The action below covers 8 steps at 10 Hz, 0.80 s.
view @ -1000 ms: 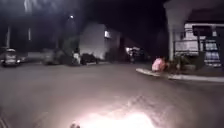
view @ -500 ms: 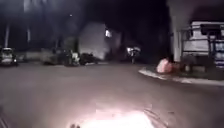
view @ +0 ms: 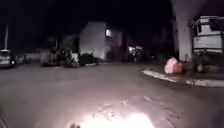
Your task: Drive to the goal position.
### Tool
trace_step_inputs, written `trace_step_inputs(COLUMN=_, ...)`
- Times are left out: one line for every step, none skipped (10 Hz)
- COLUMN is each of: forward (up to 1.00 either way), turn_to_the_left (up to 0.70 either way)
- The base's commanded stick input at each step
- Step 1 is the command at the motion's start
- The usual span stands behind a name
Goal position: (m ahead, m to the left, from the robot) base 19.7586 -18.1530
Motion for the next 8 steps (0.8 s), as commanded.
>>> trace_step_inputs(forward=1.0, turn_to_the_left=-0.15)
trace_step_inputs(forward=1.0, turn_to_the_left=-0.27)
trace_step_inputs(forward=1.0, turn_to_the_left=-0.27)
trace_step_inputs(forward=1.0, turn_to_the_left=-0.27)
trace_step_inputs(forward=1.0, turn_to_the_left=-0.27)
trace_step_inputs(forward=1.0, turn_to_the_left=-0.27)
trace_step_inputs(forward=1.0, turn_to_the_left=-0.27)
trace_step_inputs(forward=1.0, turn_to_the_left=-0.27)
